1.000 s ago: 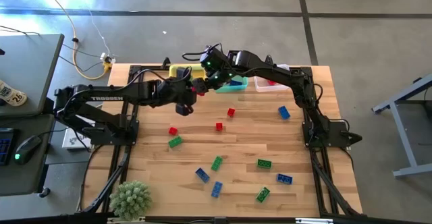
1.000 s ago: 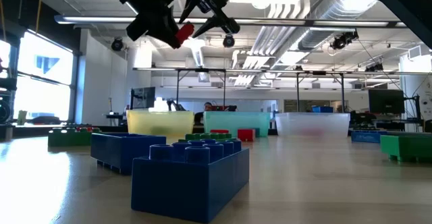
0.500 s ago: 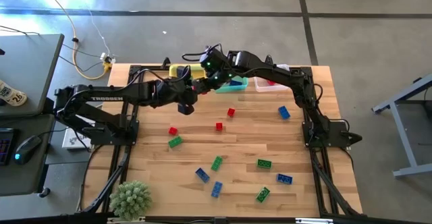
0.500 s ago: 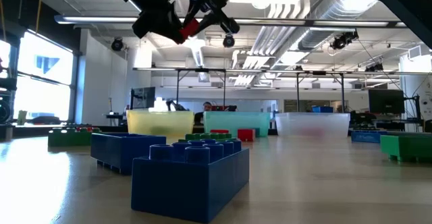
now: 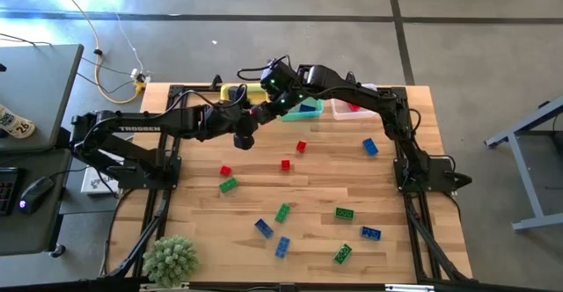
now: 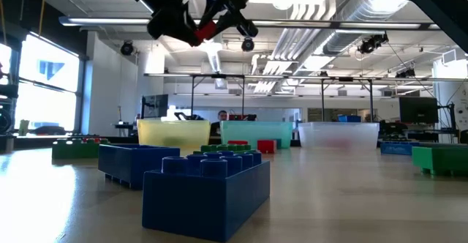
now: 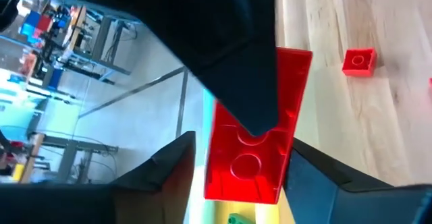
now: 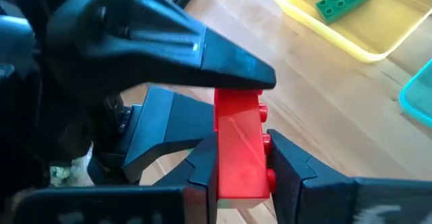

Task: Sort & place blocks by color
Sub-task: Put the red game piece into the white bin

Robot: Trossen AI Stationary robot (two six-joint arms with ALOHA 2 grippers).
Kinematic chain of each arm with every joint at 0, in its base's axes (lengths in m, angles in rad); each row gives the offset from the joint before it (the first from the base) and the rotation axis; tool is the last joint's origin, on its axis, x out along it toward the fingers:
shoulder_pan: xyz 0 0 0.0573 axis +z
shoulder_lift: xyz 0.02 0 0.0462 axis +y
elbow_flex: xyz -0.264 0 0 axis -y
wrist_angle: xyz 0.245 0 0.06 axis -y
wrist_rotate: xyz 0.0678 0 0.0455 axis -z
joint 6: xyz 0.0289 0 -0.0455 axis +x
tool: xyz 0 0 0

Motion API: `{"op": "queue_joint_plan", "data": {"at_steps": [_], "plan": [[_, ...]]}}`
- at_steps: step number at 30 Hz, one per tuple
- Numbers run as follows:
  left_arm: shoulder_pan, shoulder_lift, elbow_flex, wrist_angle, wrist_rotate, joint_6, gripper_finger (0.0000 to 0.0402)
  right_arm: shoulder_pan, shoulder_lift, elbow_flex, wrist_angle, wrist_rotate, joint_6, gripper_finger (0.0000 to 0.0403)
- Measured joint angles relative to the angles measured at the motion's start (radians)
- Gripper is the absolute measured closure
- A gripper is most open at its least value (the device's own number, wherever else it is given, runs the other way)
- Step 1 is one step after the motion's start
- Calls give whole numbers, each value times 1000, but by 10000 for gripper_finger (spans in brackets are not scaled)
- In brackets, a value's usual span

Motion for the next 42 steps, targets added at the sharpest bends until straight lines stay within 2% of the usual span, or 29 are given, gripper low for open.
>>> {"op": "queue_joint_plan", "data": {"at_steps": [8, 22, 25, 28, 33, 42], "plan": [[-2, -1, 0, 5, -30, -155, 180, -33, 1, -1, -118, 40, -106, 332], [-3, -1, 0, -118, -53, -425, 179, -122, 1, -1, -473, 408, -294, 331], [-3, -1, 0, -140, -52, -480, 179, -137, 1, -6, -477, 488, -322, 331], [-3, -1, 0, -159, -41, -501, 179, -150, 2, -12, -477, 508, -338, 331], [-3, -1, 0, -190, -20, -531, 179, -155, 1, -77, -479, 600, -342, 330], [-3, -1, 0, -202, 60, -554, 179, -186, 1, -281, -479, 658, -360, 330]]}}
